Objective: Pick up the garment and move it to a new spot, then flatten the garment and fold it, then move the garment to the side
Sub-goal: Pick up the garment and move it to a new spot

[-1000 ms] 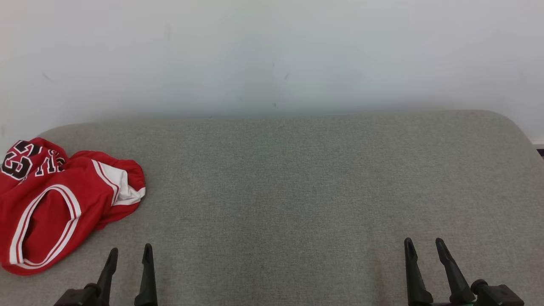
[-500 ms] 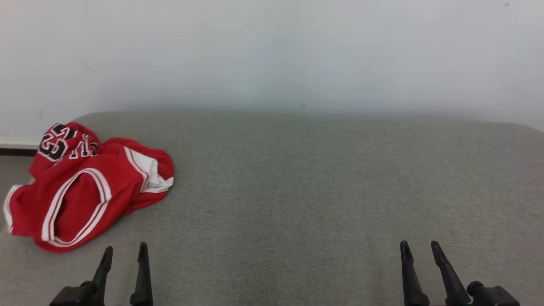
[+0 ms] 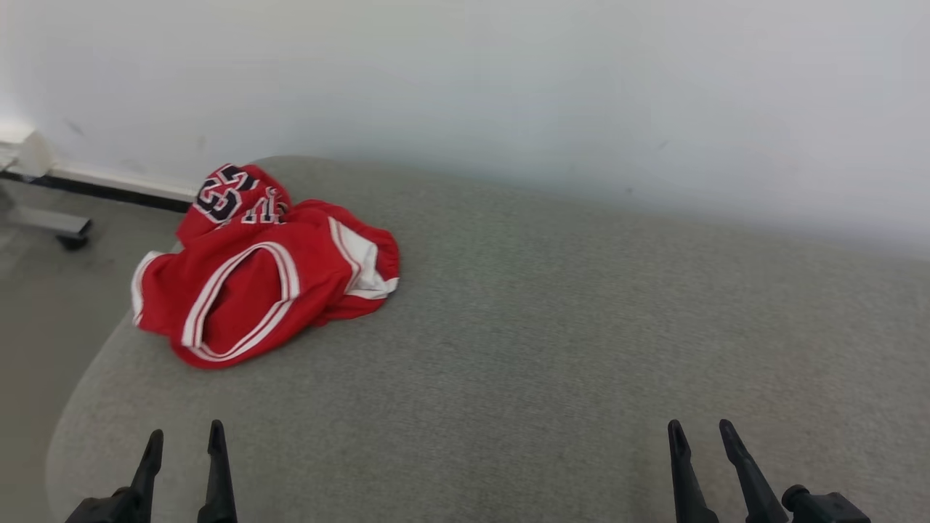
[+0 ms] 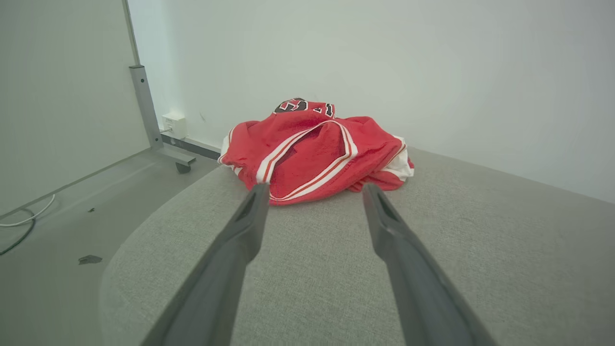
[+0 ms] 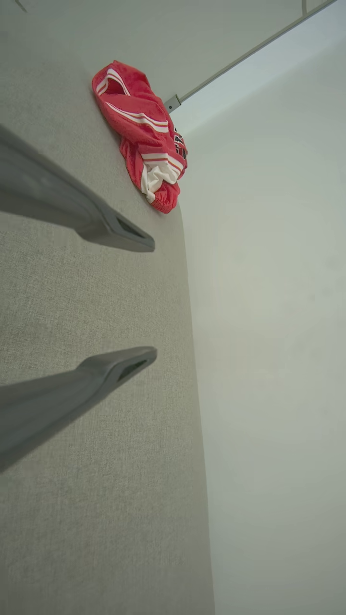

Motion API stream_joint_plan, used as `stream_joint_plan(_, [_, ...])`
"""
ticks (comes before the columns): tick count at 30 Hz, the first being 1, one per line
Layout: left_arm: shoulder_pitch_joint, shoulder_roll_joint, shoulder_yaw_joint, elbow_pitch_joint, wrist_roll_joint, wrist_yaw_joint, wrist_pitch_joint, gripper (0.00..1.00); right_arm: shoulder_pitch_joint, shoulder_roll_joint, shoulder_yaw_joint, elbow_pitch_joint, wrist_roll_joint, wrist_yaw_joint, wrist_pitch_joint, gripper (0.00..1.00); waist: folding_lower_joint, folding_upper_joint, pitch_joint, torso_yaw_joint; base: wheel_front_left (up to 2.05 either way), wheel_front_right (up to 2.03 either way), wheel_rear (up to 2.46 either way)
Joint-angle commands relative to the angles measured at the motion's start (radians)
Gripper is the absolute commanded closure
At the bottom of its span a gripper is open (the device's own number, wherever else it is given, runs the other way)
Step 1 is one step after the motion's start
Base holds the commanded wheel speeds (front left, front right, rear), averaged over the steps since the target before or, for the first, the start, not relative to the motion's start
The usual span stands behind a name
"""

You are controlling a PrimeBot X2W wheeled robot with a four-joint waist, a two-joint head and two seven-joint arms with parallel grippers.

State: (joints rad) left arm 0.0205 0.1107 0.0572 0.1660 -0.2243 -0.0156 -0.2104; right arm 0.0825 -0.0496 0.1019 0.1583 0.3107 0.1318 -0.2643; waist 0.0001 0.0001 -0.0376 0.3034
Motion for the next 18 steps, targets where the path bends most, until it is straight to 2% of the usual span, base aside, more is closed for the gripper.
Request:
stream_joint_plan(1, [0.006, 0.006, 0.003, -0.002, -0.001, 0.006, -0.002, 0.00, 0.001, -0.001, 0.002, 0.002, 0.007, -0.002, 0.000, 0.00, -0.0001, -0.0001, -0.004, 0.066, 0.00, 0.00, 0.00])
stream_joint_plan(12, [0.015, 0.014, 0.007, -0.004, -0.011, 0.020, -0.005, 0.00, -0.006, -0.002, 0.026, 0.016, 0.016, -0.002, 0.000, 0.00, -0.0001, -0.0001, -0.008, 0.172, 0.00, 0.00, 0.00])
stream_joint_plan(18, [0.029, 0.012, 0.020, -0.009, -0.022, 0.034, -0.018, 0.00, -0.024, -0.002, 0.050, 0.029, 0.007, -0.002, 0.000, 0.00, -0.0001, -0.0001, 0.003, 0.195, 0.00, 0.00, 0.00])
